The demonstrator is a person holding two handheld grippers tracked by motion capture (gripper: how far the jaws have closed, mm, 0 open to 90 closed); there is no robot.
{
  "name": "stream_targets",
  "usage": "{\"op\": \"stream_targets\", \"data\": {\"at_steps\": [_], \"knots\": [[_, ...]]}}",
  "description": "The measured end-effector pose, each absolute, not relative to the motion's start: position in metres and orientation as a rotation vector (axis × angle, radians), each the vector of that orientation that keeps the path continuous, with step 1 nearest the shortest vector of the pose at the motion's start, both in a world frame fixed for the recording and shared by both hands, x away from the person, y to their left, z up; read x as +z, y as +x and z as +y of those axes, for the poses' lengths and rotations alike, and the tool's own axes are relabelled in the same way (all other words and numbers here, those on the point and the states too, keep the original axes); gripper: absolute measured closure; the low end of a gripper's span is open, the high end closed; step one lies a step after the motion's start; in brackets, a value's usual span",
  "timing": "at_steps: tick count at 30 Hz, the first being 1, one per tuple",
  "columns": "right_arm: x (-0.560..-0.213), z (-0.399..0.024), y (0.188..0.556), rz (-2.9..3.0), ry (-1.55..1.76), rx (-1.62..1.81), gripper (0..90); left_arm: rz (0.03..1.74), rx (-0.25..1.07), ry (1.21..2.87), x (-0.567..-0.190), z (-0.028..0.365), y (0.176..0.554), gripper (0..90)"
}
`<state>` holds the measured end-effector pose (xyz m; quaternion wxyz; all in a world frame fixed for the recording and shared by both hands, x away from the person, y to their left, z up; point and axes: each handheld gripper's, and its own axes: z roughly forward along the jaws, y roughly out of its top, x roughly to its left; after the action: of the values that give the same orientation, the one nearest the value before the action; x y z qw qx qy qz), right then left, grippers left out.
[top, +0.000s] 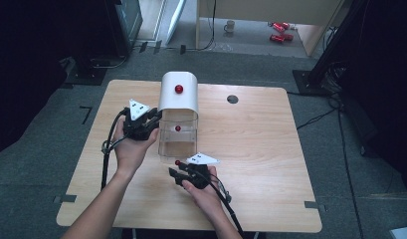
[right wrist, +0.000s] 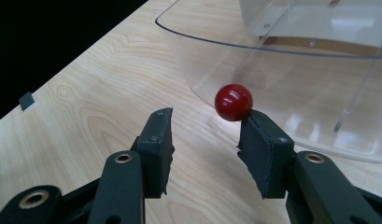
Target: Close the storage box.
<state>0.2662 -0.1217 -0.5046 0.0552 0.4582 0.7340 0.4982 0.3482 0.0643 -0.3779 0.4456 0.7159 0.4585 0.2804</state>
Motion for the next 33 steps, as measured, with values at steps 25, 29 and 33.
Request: {"op": "stream_targets", "data": {"at_steps": [25,29,33], "knots": [[-0.497,-0.127,0.282,2.206,1.378,1.512,57.2,1.211,0.822,1.77,-0.388,0.051,0.358,82.8],[-0.494,-0.131,0.293,2.187,1.375,1.507,57.4,1.223,0.818,1.765,-0.387,0.051,0.355,83.6],[-0.493,-0.133,0.304,2.177,1.372,1.505,57.5,1.233,0.813,1.756,-0.387,0.051,0.352,84.0]]}}
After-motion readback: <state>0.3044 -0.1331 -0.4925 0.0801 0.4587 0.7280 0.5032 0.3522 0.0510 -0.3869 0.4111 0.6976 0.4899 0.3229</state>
